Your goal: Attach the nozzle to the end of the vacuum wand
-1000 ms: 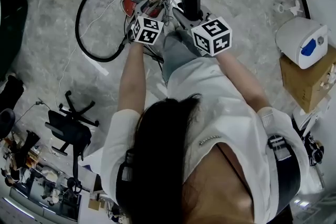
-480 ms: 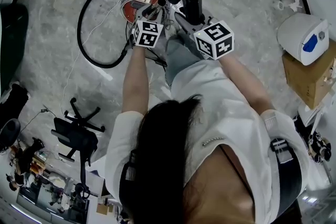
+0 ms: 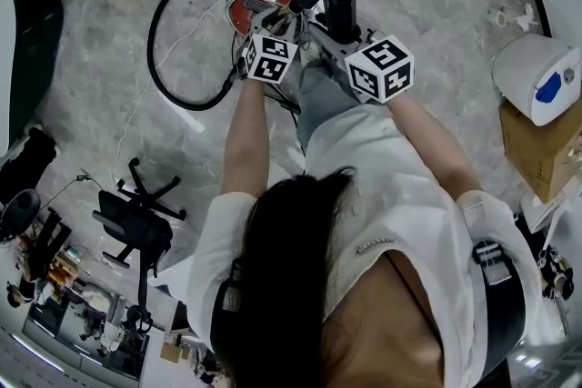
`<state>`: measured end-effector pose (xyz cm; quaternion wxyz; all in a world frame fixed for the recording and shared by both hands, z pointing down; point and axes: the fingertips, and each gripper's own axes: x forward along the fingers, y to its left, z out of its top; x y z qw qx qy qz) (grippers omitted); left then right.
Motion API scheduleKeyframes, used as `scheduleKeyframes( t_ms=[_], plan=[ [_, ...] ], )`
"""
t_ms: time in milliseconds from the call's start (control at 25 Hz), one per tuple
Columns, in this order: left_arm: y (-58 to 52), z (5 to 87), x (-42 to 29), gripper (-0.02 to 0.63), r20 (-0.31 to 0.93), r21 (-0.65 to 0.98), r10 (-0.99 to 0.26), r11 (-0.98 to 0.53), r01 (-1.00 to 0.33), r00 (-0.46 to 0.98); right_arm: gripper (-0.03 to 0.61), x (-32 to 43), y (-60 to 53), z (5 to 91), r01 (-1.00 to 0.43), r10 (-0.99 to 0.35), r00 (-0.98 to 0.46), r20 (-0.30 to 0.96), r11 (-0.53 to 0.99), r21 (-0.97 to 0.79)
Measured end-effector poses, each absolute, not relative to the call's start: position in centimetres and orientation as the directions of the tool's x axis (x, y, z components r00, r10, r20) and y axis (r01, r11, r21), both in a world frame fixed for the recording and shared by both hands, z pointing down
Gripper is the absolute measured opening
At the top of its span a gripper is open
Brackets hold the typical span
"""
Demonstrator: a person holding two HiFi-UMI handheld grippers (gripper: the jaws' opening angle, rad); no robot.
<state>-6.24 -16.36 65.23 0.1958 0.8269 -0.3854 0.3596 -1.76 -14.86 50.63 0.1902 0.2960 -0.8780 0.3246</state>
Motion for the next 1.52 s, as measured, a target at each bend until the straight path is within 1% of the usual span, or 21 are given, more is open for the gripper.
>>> scheduleKeyframes(
  t_ms=[200, 480, 1080, 1520],
  plan=[
    [-15.8, 64.8, -6.0, 0.138, 0.744, 0.056, -0.486, -0.639, -0.767, 0.459, 0.091, -2.6, -14.2, 50.6, -0.605, -0.362, -0.783, 0.507, 0.636, -0.480],
    [-15.0, 64.4, -6.1, 0.138, 0.740, 0.053, -0.490, -0.640, -0.766, 0.460, 0.091, -3.1, -13.5, 51.1, -0.586, -0.334, -0.793, 0.510, 0.646, -0.489],
    [-14.1, 63.8, -6.6, 0.138, 0.732, 0.041, -0.513, -0.623, -0.781, 0.448, 0.091, -3.5, -12.7, 51.3, -0.557, -0.310, -0.817, 0.486, 0.644, -0.525],
    [-13.7, 63.5, -7.3, 0.138, 0.726, 0.038, -0.520, -0.623, -0.781, 0.450, 0.089, -4.2, -10.8, 50.7, -0.504, -0.246, -0.845, 0.475, 0.664, -0.552]
  ],
)
